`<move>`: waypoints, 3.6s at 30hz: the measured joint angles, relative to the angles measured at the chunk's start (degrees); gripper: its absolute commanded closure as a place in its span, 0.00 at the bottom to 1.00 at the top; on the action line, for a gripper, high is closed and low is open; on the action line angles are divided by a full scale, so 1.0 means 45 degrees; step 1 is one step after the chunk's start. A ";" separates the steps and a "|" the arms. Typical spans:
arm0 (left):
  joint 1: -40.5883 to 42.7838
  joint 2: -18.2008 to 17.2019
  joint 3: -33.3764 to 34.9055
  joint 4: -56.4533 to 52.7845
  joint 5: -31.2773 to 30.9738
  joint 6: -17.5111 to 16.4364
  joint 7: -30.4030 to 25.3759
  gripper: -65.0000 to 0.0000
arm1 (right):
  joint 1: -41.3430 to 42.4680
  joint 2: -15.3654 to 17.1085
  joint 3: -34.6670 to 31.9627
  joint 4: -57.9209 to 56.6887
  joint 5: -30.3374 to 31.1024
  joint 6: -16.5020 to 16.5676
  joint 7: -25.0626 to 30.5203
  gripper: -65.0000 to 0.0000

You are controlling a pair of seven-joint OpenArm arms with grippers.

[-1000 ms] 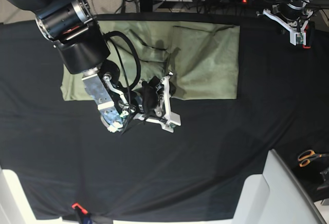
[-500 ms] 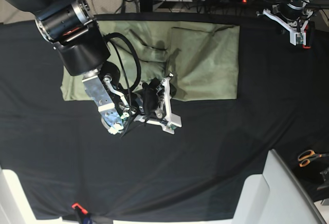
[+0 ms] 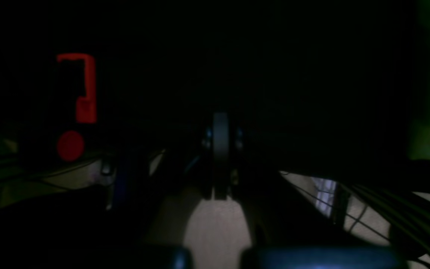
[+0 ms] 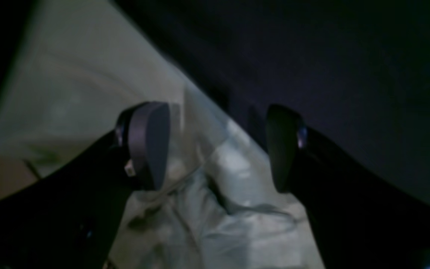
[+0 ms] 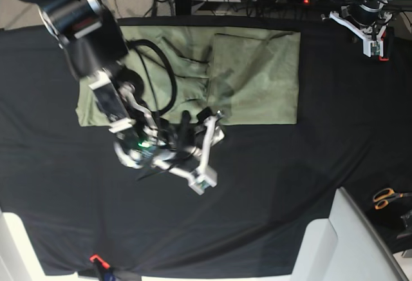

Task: Fold the T-shirt properly
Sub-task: 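Grasp the shirt edge with the left gripper and fold it over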

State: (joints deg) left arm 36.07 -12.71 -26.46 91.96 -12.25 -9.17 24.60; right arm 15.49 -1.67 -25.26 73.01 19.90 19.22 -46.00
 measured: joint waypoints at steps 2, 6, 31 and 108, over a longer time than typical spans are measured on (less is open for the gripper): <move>0.0000 -0.0015 0.0000 0.0000 -0.0005 -0.0010 0.0000 1.00 | -0.0714 0.0403 0.0034 0.1880 0.0019 0.0151 -0.0996 0.39; 0.0117 -0.0044 0.0019 0.0559 -0.0010 -0.0005 0.0063 1.00 | -0.2302 0.1127 -0.0136 0.4095 0.0160 0.0233 -0.1792 0.40; -0.0160 0.0704 0.8446 0.3351 0.1375 0.1127 0.0005 0.77 | -0.7237 0.3104 0.5255 0.5858 0.0005 0.0165 0.0024 0.95; -0.1982 0.1749 1.1288 0.0461 0.3682 0.3949 0.0976 1.00 | -0.7363 0.3045 0.5221 0.5858 0.0019 0.0194 -0.0010 0.94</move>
State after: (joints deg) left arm 27.16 -4.84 24.34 94.04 4.32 8.60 28.99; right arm -17.65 12.03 -1.76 99.37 19.99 20.10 -46.04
